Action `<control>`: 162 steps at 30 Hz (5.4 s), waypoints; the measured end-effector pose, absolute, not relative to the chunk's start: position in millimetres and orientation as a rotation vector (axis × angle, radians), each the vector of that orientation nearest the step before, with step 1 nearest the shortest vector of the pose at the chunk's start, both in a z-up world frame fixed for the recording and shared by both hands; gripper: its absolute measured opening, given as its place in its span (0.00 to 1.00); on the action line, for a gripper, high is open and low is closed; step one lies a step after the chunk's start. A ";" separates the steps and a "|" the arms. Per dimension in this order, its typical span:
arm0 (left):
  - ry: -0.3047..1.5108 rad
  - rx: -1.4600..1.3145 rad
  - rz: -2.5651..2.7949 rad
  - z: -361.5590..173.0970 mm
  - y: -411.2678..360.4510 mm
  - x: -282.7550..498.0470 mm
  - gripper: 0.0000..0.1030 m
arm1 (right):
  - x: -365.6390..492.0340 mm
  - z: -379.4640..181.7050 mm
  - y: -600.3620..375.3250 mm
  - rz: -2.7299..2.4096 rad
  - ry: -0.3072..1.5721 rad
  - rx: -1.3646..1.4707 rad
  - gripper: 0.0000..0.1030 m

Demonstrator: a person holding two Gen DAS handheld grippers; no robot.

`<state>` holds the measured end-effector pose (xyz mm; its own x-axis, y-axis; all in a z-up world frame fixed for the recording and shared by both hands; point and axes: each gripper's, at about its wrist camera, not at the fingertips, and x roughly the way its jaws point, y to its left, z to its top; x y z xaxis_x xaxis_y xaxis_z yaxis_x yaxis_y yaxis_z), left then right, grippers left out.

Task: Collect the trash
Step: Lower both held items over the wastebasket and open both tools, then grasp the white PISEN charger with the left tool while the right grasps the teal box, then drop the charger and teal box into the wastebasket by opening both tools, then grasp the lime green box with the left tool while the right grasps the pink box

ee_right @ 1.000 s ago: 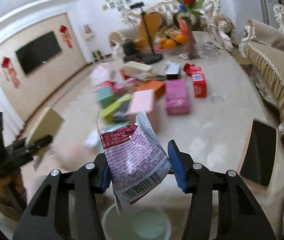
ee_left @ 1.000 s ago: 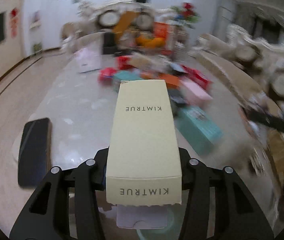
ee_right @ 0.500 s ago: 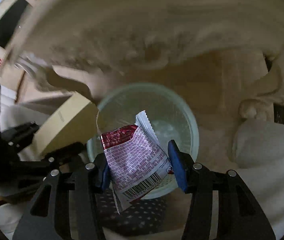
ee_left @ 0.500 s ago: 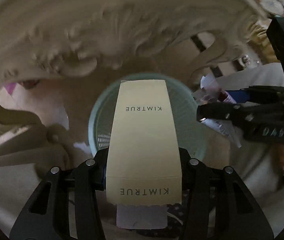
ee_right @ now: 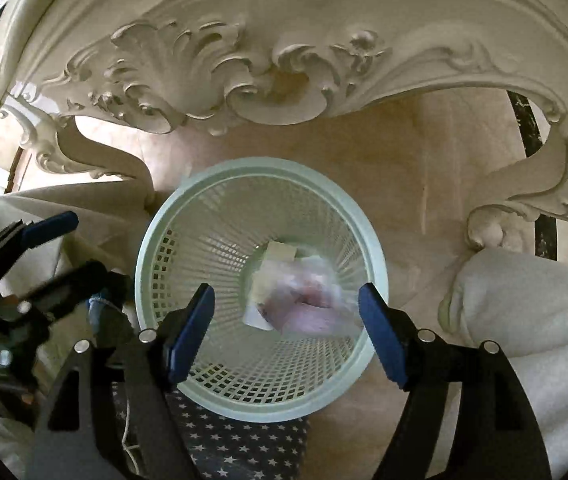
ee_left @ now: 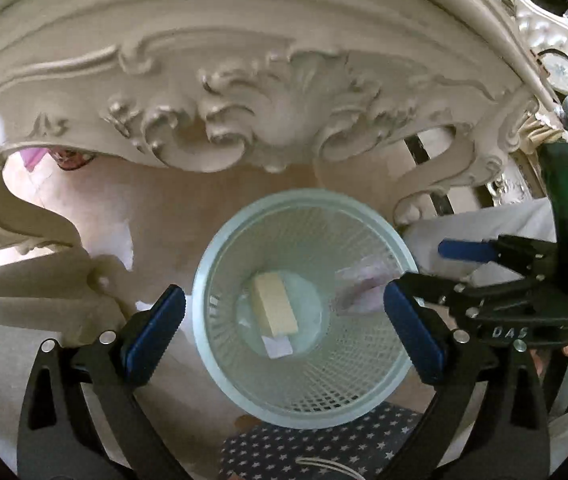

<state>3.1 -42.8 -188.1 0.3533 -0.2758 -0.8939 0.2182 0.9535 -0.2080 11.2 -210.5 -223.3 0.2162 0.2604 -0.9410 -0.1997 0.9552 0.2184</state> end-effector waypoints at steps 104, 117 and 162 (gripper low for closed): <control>0.757 0.127 -0.357 -3.3 -12.7 165.9 0.86 | 133.9 -9.5 -245.5 0.288 0.632 0.137 0.69; 0.861 0.085 -0.417 -38.7 -18.8 236.9 0.86 | 198.2 -26.4 -221.2 0.319 0.719 0.095 0.68; 0.889 -0.040 -0.623 -19.5 -25.5 7.2 0.29 | -11.3 -43.8 -260.8 0.598 0.917 0.324 0.46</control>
<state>7.2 -25.5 -19.5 0.4663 -0.5236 -0.7130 0.4918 0.8234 -0.2831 -11.3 -260.8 -43.8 0.4633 0.6097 -0.6431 -0.3435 0.7925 0.5039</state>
